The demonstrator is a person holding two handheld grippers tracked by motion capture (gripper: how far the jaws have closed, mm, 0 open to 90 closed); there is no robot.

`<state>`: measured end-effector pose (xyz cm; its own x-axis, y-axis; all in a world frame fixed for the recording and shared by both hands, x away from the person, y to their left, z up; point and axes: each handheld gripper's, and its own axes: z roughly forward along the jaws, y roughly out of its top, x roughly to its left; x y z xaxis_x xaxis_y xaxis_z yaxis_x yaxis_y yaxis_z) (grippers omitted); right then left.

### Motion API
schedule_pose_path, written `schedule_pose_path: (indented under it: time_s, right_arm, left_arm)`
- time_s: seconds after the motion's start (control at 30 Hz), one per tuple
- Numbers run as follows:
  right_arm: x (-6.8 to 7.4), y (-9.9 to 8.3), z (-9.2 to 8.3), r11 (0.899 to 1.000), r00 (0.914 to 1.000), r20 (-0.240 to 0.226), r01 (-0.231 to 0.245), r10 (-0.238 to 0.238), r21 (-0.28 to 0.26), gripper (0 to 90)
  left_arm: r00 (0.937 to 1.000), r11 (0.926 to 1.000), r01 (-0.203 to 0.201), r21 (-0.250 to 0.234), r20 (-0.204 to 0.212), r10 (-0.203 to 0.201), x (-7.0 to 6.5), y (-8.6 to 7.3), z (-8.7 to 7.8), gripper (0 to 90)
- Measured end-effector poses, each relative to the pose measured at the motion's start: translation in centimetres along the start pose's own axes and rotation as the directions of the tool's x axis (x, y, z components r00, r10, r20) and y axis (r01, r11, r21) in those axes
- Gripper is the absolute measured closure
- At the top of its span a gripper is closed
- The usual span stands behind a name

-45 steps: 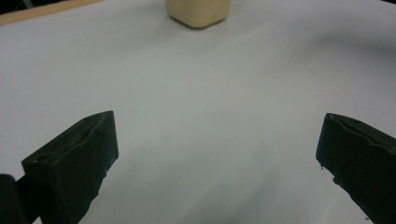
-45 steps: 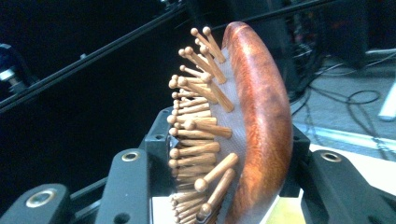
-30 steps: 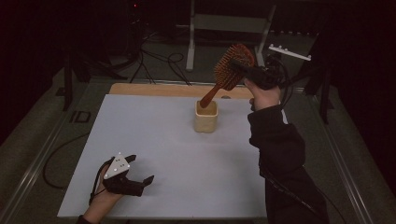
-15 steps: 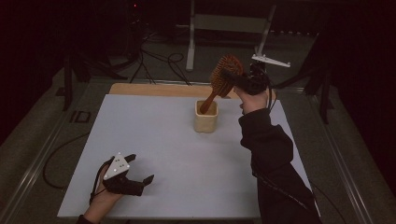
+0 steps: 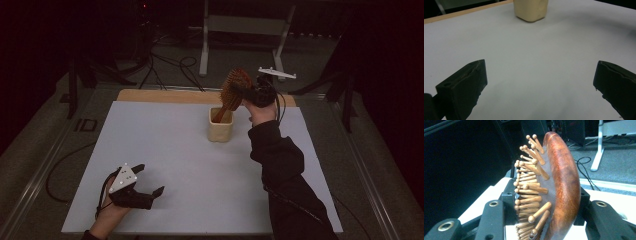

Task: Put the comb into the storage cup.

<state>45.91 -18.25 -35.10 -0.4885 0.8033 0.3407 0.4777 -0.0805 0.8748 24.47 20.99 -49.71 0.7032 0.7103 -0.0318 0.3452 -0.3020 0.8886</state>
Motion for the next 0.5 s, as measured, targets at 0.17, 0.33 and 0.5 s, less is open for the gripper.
schedule_pose_path:
  time_s: [0.17,0.33,0.5]
  right_arm:
    - [-0.3,-0.9,0.7,1.0,0.9999,-0.002,-0.016,0.016,0.021,52.3]
    - [-0.8,-1.7,1.2,0.999,0.9997,-0.002,-0.025,0.025,0.037,52.2]
    - [-1.1,-2.4,1.6,0.998,0.9995,-0.009,-0.03,0.031,0.048,52.1]
  left_arm:
    - [1.0,1.0,0.0,-0.001,0.0,0.0,0.0,0.0,0.0,0.0]
    - [1.0,0.9999,-0.001,-0.01,-0.001,0.001,0.0,0.0,-0.1,0.0]
    - [1.0,1.0,-0.004,-0.008,-0.003,0.004,0.0,0.0,0.0,0.0]
